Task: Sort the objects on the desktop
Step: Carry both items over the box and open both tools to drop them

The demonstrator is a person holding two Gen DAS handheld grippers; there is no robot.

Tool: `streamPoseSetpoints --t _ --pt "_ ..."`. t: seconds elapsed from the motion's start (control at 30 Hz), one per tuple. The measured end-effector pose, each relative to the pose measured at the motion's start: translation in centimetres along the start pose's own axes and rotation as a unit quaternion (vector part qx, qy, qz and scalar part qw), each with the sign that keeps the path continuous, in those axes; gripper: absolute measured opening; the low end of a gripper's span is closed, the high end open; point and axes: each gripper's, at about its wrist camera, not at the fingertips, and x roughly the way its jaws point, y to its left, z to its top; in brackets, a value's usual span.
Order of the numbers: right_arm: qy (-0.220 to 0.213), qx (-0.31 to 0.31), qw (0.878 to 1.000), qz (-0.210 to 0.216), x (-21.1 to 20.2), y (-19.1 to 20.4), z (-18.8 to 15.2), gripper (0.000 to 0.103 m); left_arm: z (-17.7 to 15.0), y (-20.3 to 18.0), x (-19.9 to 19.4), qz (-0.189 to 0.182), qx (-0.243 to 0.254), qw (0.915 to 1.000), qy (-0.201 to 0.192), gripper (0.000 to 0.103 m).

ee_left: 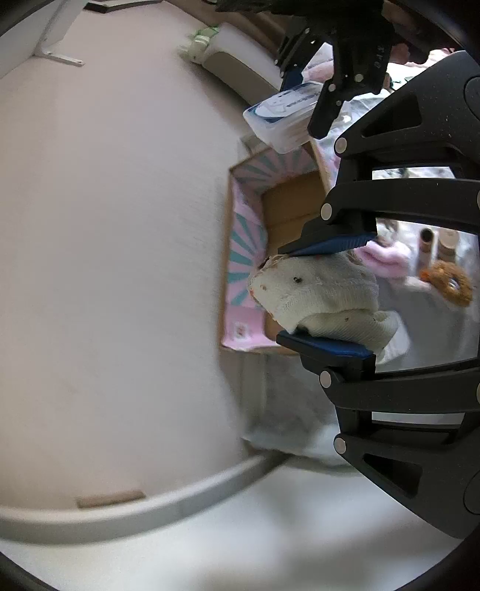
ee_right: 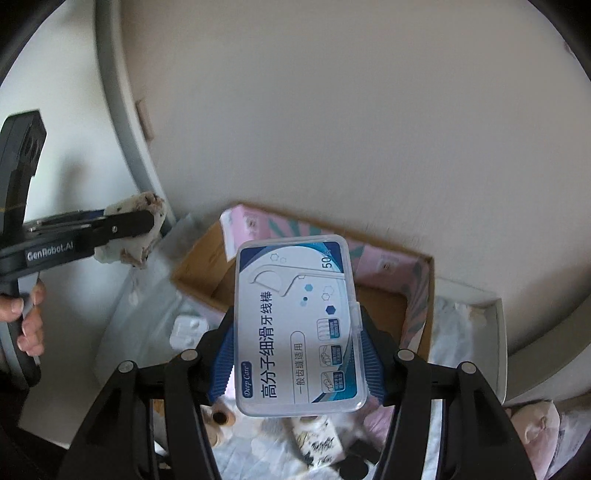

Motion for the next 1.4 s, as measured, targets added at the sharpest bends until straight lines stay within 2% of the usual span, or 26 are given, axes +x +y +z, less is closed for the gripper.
streamPoseSetpoints --t 0.13,0.27,0.47,0.67,0.87,1.23,1.3,1.33,1.37,1.4 --pt "0.011 0.0 1.0 -0.006 1.1 -1.5 2.5 0.055 2.7 -0.8 1.5 -0.003 0.004 1.0 0.001 0.036" --pt "0.063 0.012 0.998 0.005 4.0 -3.2 4.5 0.055 4.0 -2.2 4.0 0.001 0.018 0.9997 0.015 0.036" --pt "0.112 0.026 0.993 -0.003 8.4 -4.6 4.7 0.055 4.8 -4.1 8.1 0.006 0.042 0.9974 0.059 0.036" --pt "0.126 0.041 0.991 0.008 10.7 -5.1 4.3 0.055 3.8 -4.3 11.8 0.017 0.051 0.9937 0.098 0.036" --pt "0.137 0.053 0.989 0.014 12.1 -5.0 3.5 0.055 2.4 -3.2 13.9 0.026 0.042 0.9908 0.126 0.036" --pt "0.15 0.062 0.986 0.023 12.6 -6.8 2.9 0.055 1.9 -3.1 14.9 0.02 0.047 0.9887 0.141 0.036" --pt "0.16 0.067 0.984 0.03 13.2 -6.8 2.9 0.056 1.9 -3.2 15.4 0.025 0.046 0.9869 0.153 0.041" --pt "0.164 0.073 0.983 0.031 13.4 -6.9 2.9 0.062 1.8 -3.2 15.7 0.027 0.044 0.9855 0.162 0.048" --pt "0.165 0.081 0.983 0.029 13.3 -7.1 2.7 0.067 1.7 -3.2 16.0 0.029 0.043 0.9846 0.167 0.07" --pt "0.158 0.091 0.983 0.025 13.3 -7.4 2.5 0.076 1.7 -3.3 15.9 0.03 0.046 0.985 0.164 0.088"
